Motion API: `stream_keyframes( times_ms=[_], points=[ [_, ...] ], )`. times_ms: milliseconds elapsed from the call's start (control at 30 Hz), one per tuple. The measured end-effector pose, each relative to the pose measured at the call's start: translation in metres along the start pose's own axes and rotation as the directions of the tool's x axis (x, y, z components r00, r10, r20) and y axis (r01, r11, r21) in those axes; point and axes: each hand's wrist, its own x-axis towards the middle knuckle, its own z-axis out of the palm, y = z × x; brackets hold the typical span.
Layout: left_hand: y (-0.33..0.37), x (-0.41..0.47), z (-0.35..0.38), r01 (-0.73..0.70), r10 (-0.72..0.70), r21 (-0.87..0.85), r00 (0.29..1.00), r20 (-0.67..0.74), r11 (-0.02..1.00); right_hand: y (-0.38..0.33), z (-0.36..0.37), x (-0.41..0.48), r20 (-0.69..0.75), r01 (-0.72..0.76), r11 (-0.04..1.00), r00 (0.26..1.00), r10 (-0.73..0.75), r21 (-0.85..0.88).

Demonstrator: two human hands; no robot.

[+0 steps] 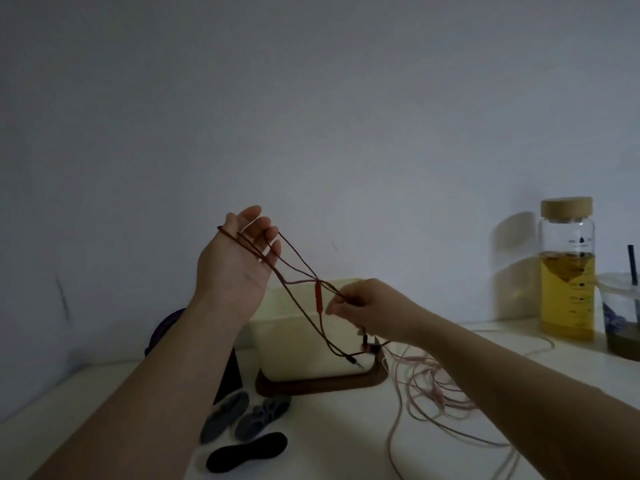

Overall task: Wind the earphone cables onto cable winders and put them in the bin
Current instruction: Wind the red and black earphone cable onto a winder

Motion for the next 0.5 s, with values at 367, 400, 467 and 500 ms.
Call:
stream_keyframes(
  times_ms=[367, 400, 467, 500],
  points=[
    [0.006, 0.011, -0.042, 0.094, -0.092, 0.005, 0.983, -0.158, 0.996, 0.016, -0.074, -0.016, -0.023, -0.078, 0.994, 0.997, 0.080, 0.071],
    [0.003, 0.011, -0.044, 0.107, -0.103, 0.019, 0.984, -0.148, 0.994, 0.017, -0.079, -0.017, -0.017, -0.099, 0.994, 0.995, 0.100, 0.055],
    [0.000, 0.012, -0.048, 0.114, -0.105, 0.060, 0.985, -0.135, 0.992, 0.023, -0.086, -0.017, -0.008, -0.140, 0.990, 0.990, 0.140, -0.006],
    [-0.001, 0.013, -0.049, 0.114, -0.103, 0.076, 0.986, -0.133, 0.991, 0.026, -0.089, -0.017, -0.036, -0.161, 0.986, 0.987, 0.160, -0.043]
  ],
)
